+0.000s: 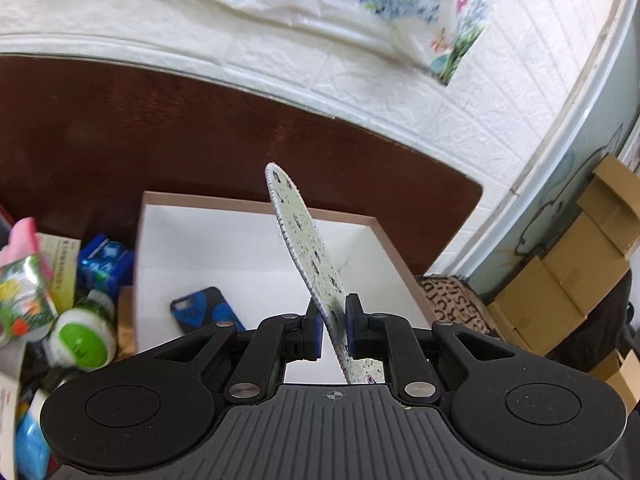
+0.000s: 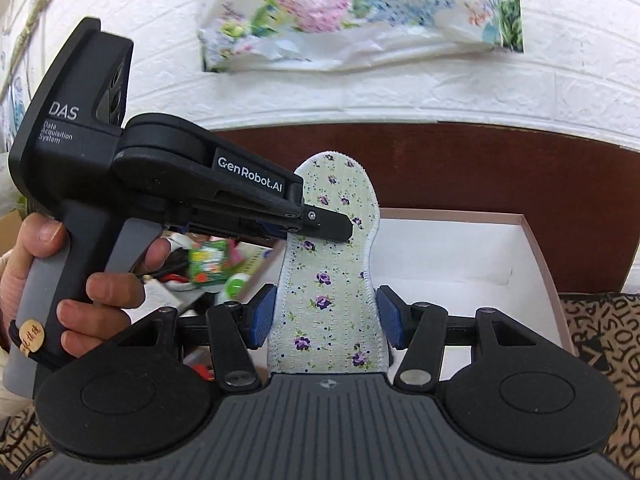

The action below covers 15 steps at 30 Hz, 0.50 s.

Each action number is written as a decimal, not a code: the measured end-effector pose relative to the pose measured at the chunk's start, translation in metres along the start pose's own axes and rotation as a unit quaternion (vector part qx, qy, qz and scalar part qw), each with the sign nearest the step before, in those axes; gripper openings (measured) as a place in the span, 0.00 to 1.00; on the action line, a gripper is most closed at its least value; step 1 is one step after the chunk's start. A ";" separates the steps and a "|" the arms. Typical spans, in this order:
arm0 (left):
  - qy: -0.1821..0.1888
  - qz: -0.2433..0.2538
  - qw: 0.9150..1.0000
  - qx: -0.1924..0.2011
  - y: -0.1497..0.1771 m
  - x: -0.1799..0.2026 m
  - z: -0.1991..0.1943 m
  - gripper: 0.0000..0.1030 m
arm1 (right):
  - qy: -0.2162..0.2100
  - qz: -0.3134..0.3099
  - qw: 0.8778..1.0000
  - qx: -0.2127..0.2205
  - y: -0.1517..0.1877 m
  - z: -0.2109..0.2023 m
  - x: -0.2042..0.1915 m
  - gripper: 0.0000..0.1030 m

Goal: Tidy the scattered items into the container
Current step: 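Lift the floral insole with the left tool over the box, then open the left tool to release the insole into the box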

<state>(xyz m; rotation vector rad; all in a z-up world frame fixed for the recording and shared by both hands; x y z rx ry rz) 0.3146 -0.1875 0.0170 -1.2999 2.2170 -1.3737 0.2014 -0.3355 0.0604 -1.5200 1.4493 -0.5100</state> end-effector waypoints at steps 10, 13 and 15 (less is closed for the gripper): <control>-0.009 -0.021 0.997 -0.076 0.001 -0.031 0.085 0.10 | 0.000 0.010 0.998 -0.067 -0.009 0.065 0.045 0.58; -0.003 -0.025 0.995 -0.094 0.003 -0.035 0.105 0.10 | 0.007 0.007 0.997 -0.083 -0.009 0.078 0.055 0.58; -0.001 -0.025 0.995 -0.102 0.003 -0.038 0.115 0.10 | 0.011 0.009 0.996 -0.093 -0.010 0.085 0.060 0.58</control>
Point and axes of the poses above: each gripper's, at about its wrist camera, not at the fingertips, and z roughly the way its jaws point, x to its right, y to its underside, the point moved 2 cm from there along z, roughly the way its jaws point, and after that the axes turned 13 degrees about z, right-handed, at the moved point
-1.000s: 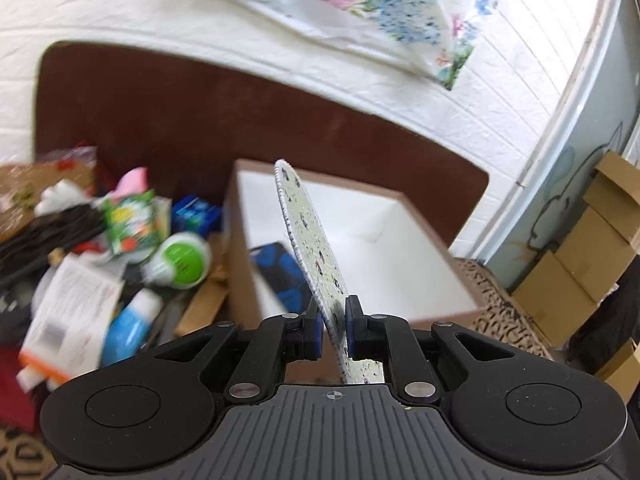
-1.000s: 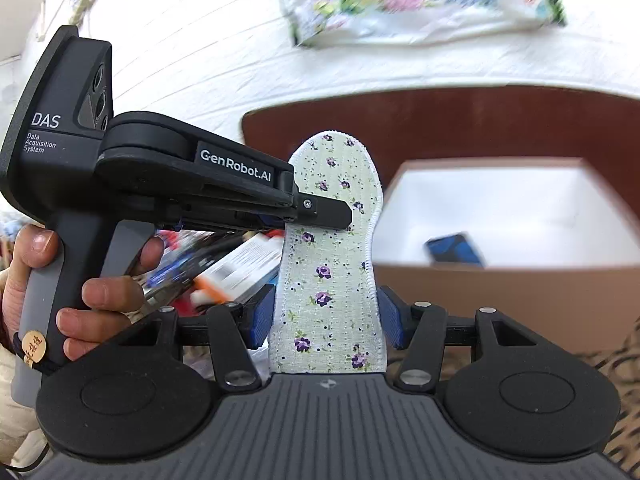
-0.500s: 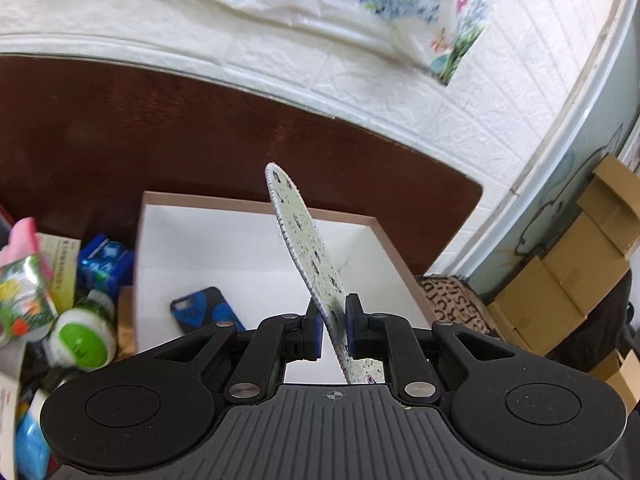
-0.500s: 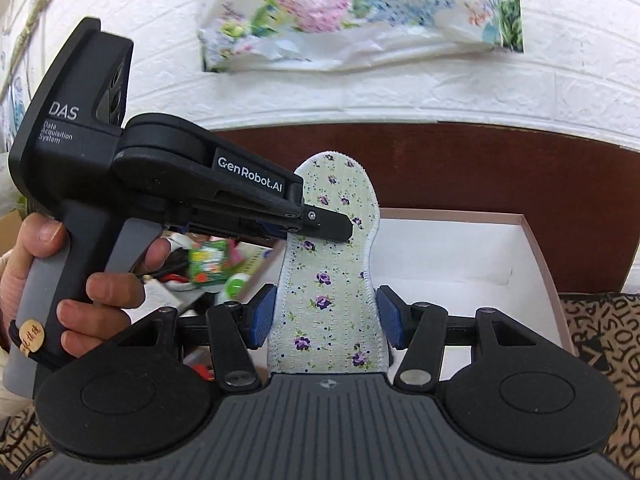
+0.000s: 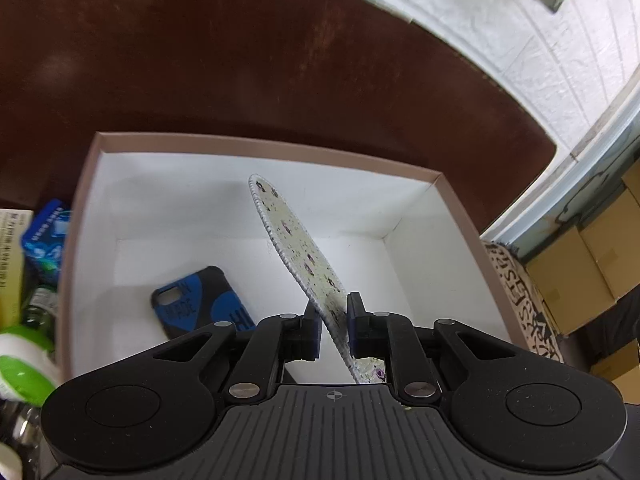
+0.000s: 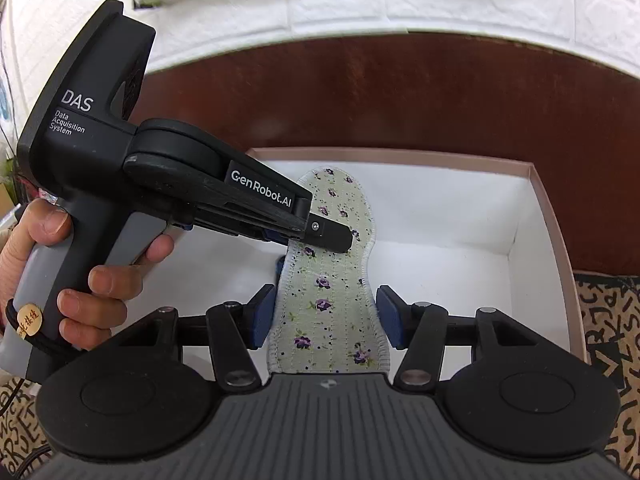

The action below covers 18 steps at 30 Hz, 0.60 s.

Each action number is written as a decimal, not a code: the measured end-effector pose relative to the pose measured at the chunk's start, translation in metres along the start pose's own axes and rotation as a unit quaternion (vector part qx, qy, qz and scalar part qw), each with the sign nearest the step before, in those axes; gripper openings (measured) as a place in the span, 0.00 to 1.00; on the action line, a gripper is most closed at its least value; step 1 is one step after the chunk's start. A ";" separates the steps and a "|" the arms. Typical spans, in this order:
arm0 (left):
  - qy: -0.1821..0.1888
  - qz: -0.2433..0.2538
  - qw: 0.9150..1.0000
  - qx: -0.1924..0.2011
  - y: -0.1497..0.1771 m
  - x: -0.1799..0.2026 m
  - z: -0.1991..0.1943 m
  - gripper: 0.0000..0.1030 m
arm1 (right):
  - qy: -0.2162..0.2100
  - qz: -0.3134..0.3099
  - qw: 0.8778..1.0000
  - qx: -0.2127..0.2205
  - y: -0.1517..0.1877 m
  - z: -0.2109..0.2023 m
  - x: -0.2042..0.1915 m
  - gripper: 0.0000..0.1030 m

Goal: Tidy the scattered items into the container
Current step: 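Open the left tool to release the insole into the box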

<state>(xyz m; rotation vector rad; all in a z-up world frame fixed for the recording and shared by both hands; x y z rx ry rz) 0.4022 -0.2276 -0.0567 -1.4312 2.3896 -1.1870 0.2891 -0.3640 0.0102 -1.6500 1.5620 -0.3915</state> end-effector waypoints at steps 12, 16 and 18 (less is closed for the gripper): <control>-0.033 0.000 0.999 -0.037 -0.001 -0.011 0.032 0.64 | 0.033 -0.006 0.999 -0.033 0.002 0.028 0.007 0.53; -0.031 -0.007 0.999 -0.022 -0.002 -0.011 0.025 0.85 | 0.036 -0.004 0.999 -0.022 0.001 0.025 0.005 0.76; -0.036 -0.001 0.999 -0.018 -0.003 -0.008 0.022 0.88 | 0.035 0.004 0.999 -0.013 0.001 0.023 0.004 0.89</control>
Point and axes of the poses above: each gripper's, at about its wrist camera, not at the fingertips, and z roughly the way its jaws point, x to its right, y to its underside, the point moved 2 cm from there along z, roughly the way its jaws point, and after that the axes turned 13 degrees about z, right-handed, at the moved point
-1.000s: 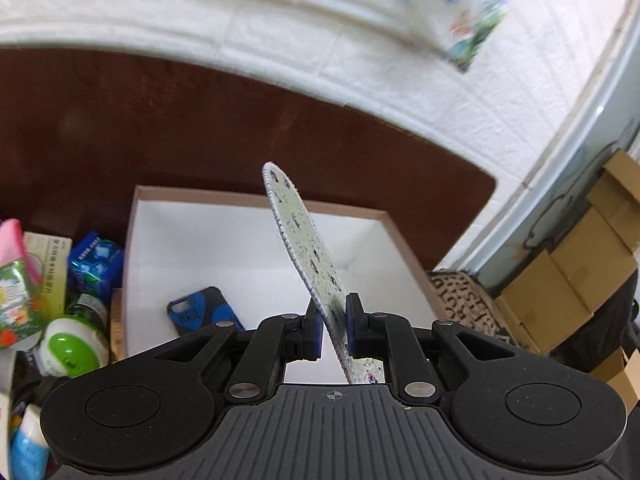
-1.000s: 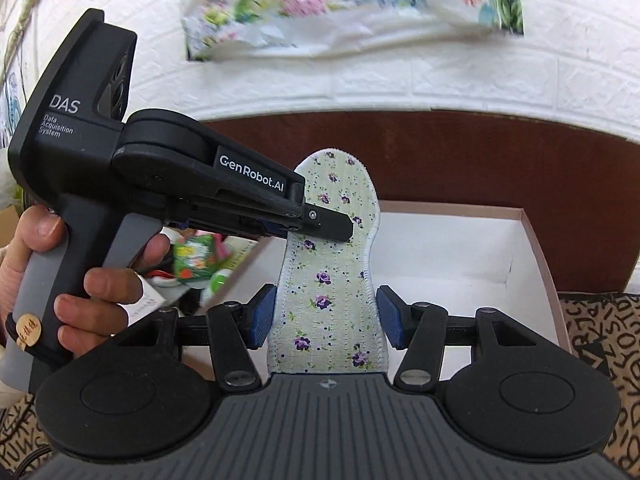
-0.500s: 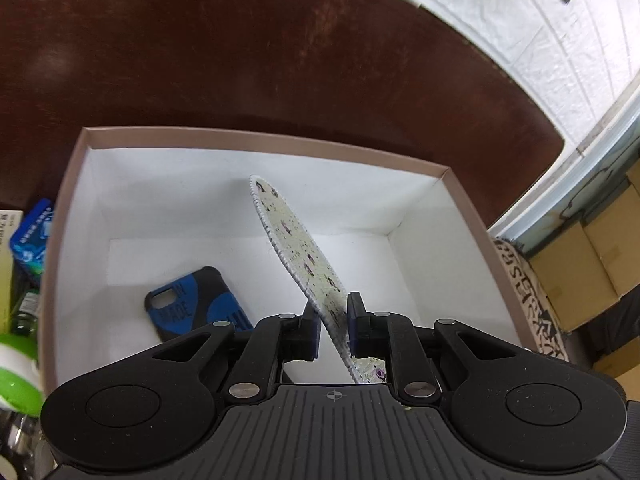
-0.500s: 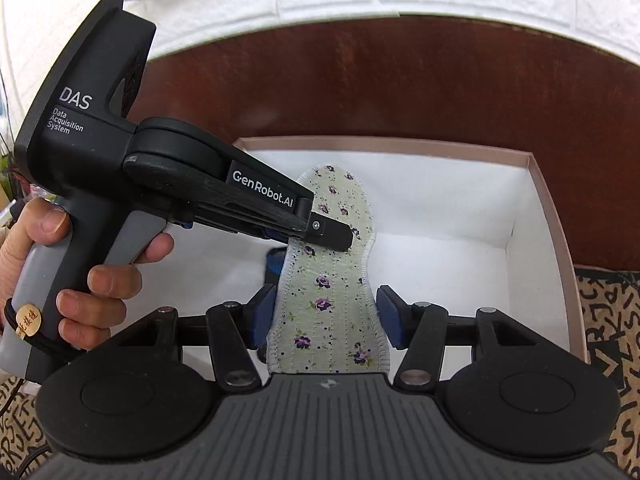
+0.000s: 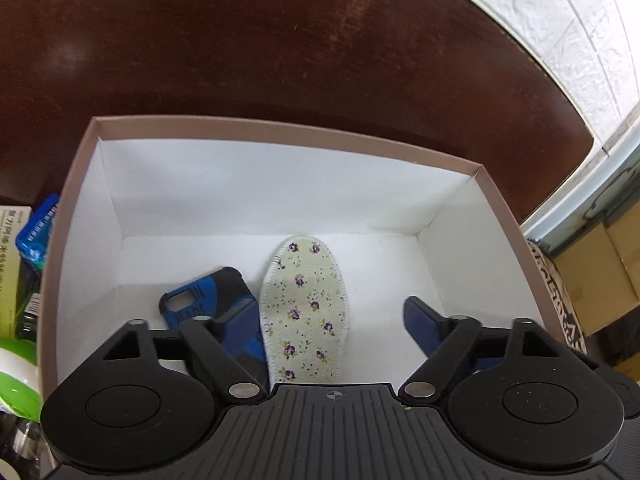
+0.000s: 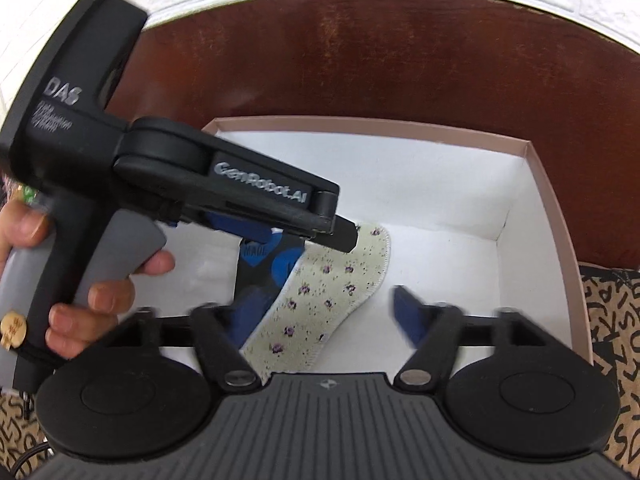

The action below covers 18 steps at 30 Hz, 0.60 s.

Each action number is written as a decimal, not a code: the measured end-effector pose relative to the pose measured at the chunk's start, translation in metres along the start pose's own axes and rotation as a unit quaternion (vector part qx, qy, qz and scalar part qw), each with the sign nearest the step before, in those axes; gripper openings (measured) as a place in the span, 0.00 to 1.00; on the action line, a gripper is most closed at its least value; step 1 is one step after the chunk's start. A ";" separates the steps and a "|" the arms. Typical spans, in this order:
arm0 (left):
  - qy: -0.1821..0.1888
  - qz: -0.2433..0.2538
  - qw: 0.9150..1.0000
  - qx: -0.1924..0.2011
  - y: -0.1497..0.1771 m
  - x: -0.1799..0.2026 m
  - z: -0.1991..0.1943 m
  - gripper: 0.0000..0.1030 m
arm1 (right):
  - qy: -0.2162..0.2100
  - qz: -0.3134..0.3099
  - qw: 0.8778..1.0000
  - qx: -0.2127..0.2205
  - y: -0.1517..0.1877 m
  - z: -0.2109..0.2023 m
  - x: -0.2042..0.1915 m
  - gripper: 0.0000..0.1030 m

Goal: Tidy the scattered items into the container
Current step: 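Open the left tool to release the insole into the box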

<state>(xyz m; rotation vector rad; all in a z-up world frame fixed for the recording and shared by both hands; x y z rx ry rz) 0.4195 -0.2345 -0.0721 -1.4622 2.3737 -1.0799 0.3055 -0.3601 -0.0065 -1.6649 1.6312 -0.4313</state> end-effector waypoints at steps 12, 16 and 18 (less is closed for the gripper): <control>-0.012 0.055 0.998 0.029 0.011 0.017 -0.027 0.93 | -0.001 0.011 1.000 0.015 0.004 -0.010 -0.005 1.00; -0.022 0.062 0.997 0.041 0.016 0.021 -0.043 0.93 | -0.006 0.015 1.000 0.018 0.005 -0.016 -0.007 1.00; -0.026 0.063 0.996 0.049 0.019 0.023 -0.053 0.93 | -0.007 0.020 1.000 0.020 0.007 -0.021 -0.009 1.00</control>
Point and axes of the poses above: each gripper's, at about its wrist camera, not at the fingertips, and z roughly the way its jaws point, x to its right, y to its underside, the point moved 2 cm from there along z, roughly the way its jaws point, and after that the axes turned 13 degrees about z, right-handed, at the moved point
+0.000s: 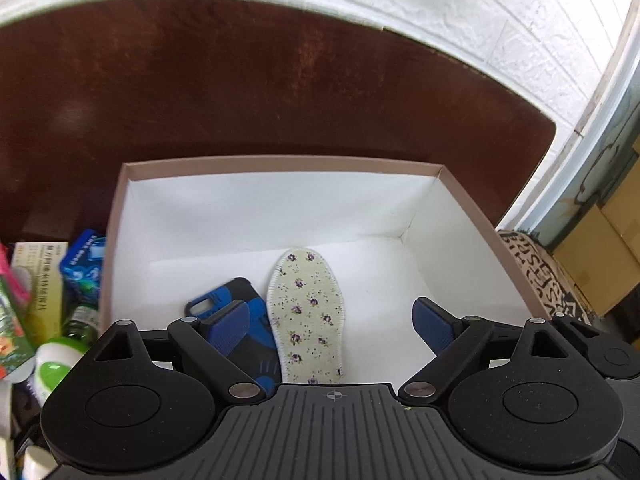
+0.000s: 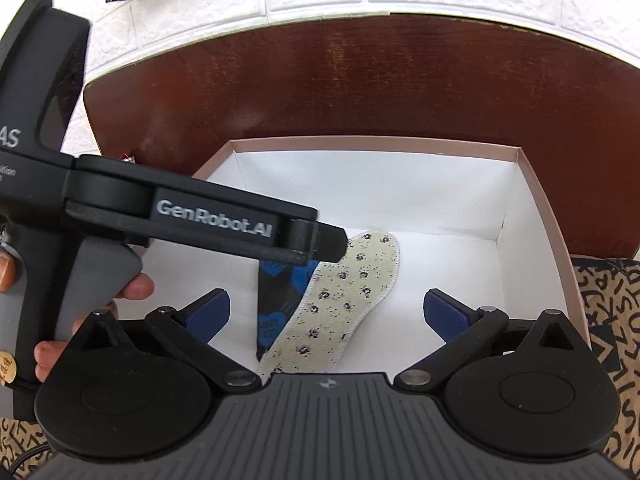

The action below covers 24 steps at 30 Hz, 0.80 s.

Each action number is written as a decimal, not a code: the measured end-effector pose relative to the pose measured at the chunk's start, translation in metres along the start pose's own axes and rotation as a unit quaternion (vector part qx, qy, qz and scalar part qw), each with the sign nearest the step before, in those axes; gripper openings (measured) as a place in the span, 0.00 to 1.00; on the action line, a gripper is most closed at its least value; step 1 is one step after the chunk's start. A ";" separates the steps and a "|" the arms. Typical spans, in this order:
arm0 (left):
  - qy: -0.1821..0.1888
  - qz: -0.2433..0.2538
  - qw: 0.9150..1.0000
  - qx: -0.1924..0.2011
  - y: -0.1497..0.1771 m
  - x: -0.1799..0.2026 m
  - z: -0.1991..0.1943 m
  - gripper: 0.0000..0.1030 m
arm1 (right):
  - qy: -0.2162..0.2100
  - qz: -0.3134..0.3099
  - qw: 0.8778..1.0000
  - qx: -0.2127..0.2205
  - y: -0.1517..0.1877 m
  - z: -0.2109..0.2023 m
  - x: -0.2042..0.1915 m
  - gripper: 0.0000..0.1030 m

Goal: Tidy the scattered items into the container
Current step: 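Open the left tool to release the insole into the box, then reach the left tool to the packaged round snack and grasp it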

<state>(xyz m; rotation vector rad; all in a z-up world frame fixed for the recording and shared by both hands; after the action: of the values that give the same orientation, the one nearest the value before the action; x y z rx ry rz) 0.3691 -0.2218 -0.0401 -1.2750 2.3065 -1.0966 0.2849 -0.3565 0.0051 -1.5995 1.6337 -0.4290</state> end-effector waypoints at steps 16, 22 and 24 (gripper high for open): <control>-0.050 0.051 0.994 0.078 0.029 0.031 -0.109 0.93 | -0.030 0.027 0.999 0.026 0.015 -0.071 -0.037 1.00; -0.060 0.058 0.991 0.108 0.054 0.035 -0.154 0.94 | -0.047 0.005 0.997 0.055 0.035 -0.100 -0.065 1.00; -0.063 0.057 0.990 0.116 0.064 0.034 -0.166 0.94 | -0.056 0.002 0.996 0.062 0.042 -0.108 -0.074 1.00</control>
<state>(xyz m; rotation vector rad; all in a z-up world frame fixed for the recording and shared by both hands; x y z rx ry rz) 0.2178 -0.1487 0.0281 -1.0785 2.0631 -1.1695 0.1697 -0.3110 0.0648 -1.5012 1.4964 -0.4239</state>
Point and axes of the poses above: each gripper's, at about its wrist camera, not at the fingertips, and z roughly the way its jaws point, x to its right, y to its underside, the point moved 2 cm from there along z, roughly the way its jaws point, and after that the axes turned 13 degrees about z, right-handed, at the moved point
